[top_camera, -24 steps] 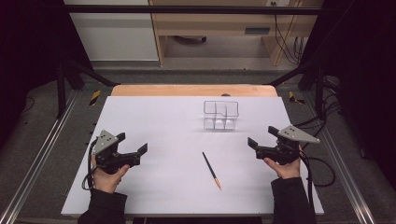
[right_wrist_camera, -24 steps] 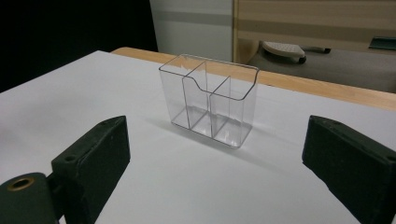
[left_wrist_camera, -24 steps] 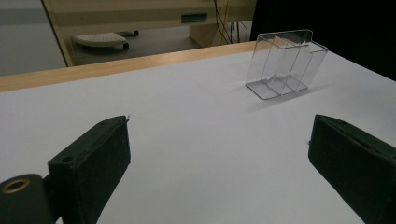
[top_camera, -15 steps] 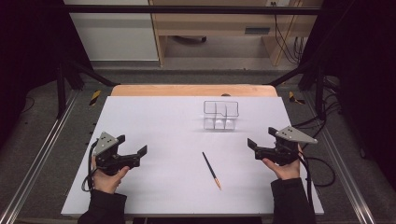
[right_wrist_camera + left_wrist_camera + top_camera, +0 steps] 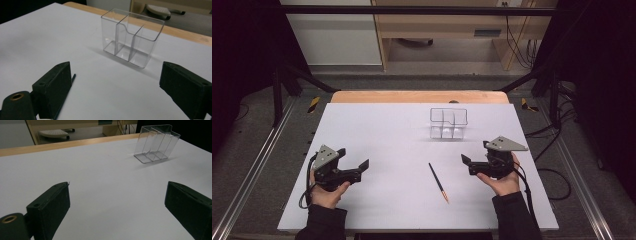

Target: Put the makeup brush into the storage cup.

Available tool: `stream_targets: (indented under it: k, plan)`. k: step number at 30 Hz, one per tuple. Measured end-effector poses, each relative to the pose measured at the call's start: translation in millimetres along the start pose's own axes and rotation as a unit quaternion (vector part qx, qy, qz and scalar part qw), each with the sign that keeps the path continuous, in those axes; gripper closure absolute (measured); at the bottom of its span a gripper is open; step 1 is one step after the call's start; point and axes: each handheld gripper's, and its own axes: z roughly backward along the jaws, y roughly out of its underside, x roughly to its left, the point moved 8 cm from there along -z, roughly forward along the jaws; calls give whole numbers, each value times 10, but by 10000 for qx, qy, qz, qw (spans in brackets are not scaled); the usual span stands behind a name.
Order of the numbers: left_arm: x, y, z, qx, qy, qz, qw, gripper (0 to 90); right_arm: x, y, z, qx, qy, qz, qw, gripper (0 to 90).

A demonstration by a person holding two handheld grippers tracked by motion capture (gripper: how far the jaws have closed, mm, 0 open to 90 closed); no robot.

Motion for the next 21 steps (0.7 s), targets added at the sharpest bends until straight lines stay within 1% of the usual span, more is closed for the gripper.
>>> stream_targets:
  k: [3, 4, 5, 7, 8, 9, 10, 11, 12, 13, 14, 15, 16, 19, 21]
  plan:
    - [-9, 11, -5, 28, -2, -36, 10000, 51, 103, 21, -78, 171, -71, 80, 9998, 119]
    - [-11, 12, -6, 30, 0, -40, 10000, 52, 144, 35, -114, 270, -82, 109, 9995, 120]
    - [-12, 14, -8, 34, 0, -48, 10000, 52, 201, 54, -166, 379, -109, 194, 9990, 127]
    - [-14, 19, -12, 47, -6, -64, 10000, 52, 266, 75, -228, 485, -140, 208, 9985, 131]
    - [-13, 19, -12, 47, -4, -61, 10000, 52, 266, 75, -228, 485, -140, 208, 9985, 131]
    - [-13, 18, -12, 46, 2, -55, 10000, 52, 322, 95, -283, 585, -166, 222, 9979, 134]
    - [-12, 17, -11, 42, 1, -51, 10000, 52, 322, 95, -283, 585, -166, 222, 9979, 134]
    - [-11, 16, -11, 38, -4, -49, 10000, 52, 355, 106, -314, 632, -191, 250, 9975, 135]
    - [-10, 17, -13, 41, -11, -44, 10000, 53, 434, 134, -383, 745, -244, 294, 9965, 141]
    - [-11, 19, -14, 46, -11, -47, 10000, 53, 470, 147, -414, 794, -275, 317, 9960, 143]
    - [-13, 22, -16, 54, -12, -47, 10000, 53, 470, 147, -414, 794, -275, 317, 9960, 143]
    - [-18, 23, -19, 54, -9, -49, 10000, 53, 540, 175, -470, 907, -316, 348, 9948, 150]
    - [-23, 25, -20, 55, -4, -59, 10000, 53, 540, 175, -470, 907, -316, 348, 9948, 150]
    - [-33, 29, -25, 72, 4, -105, 9999, 53, 621, 212, -546, 1033, -358, 423, 9931, 161]
    - [-38, 30, -28, 76, 14, -112, 9999, 53, 650, 242, -584, 1119, -352, 422, 9922, 168]
